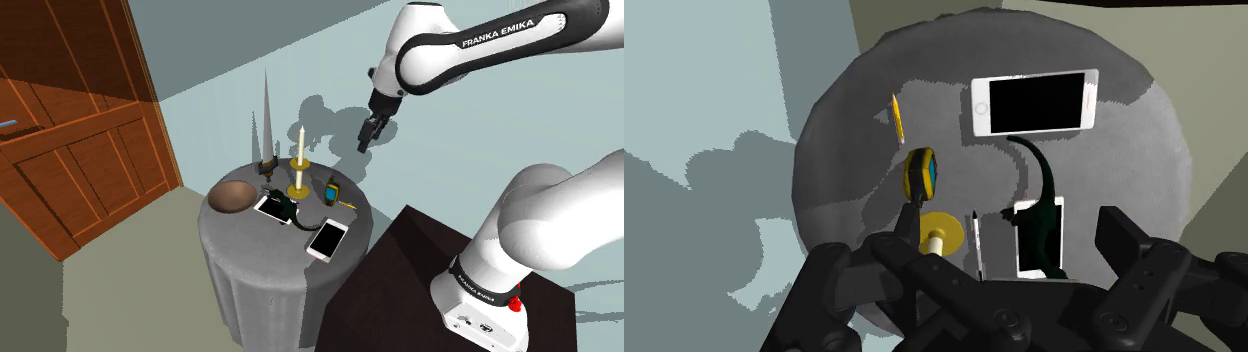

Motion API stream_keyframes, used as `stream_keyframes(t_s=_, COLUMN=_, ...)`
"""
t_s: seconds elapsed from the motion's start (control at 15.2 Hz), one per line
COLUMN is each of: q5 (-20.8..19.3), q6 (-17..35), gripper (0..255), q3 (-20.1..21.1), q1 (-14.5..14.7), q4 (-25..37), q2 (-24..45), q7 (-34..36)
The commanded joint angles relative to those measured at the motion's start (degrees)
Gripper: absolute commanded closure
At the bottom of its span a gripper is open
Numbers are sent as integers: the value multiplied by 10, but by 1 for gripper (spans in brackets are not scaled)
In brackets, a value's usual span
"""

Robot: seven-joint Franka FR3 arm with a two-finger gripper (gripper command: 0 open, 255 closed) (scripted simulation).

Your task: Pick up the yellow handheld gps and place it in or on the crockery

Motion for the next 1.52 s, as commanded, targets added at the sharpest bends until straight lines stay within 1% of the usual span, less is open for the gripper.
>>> stream_keyframes(t_s=0.0, q5=-2, q6=53, gripper=0, q3=-9, q1=2, q4=-9, q2=38, q7=-10)
stream_keyframes(t_s=0.33, q5=3, q6=181, gripper=0, q3=-40, q1=9, q4=-19, q2=146, q7=-50)
stream_keyframes(t_s=0.53, q5=25, q6=255, gripper=0, q3=-61, q1=21, q4=-12, q2=221, q7=-85)
stream_keyframes(t_s=0.66, q5=55, q6=301, gripper=0, q3=-73, q1=31, q4=-2, q2=274, q7=-119)
stream_keyframes(t_s=0.73, q5=77, q6=323, gripper=0, q3=-78, q1=37, q4=5, q2=302, q7=-141)
stream_keyframes(t_s=0.86, q5=137, q6=362, gripper=0, q3=-81, q1=45, q4=22, q2=358, q7=-197)
stream_keyframes(t_s=0.92, q5=174, q6=379, gripper=0, q3=-76, q1=43, q4=33, q2=386, q7=-230)
stream_keyframes(t_s=0.99, q5=212, q6=394, gripper=0, q3=-65, q1=36, q4=45, q2=414, q7=-265)
stream_keyframes(t_s=1.06, q5=247, q6=408, gripper=0, q3=-47, q1=22, q4=59, q2=441, q7=-297)
stream_keyframes(t_s=1.19, q5=302, q6=434, gripper=0, q3=-5, q1=-15, q4=88, q2=494, q7=-352)
stream_keyframes(t_s=1.25, q5=313, q6=442, gripper=0, q3=11, q1=-31, q4=98, q2=510, q7=-365)
stream_keyframes(t_s=1.45, q5=332, q6=460, gripper=0, q3=36, q1=-52, q4=111, q2=539, q7=-382)
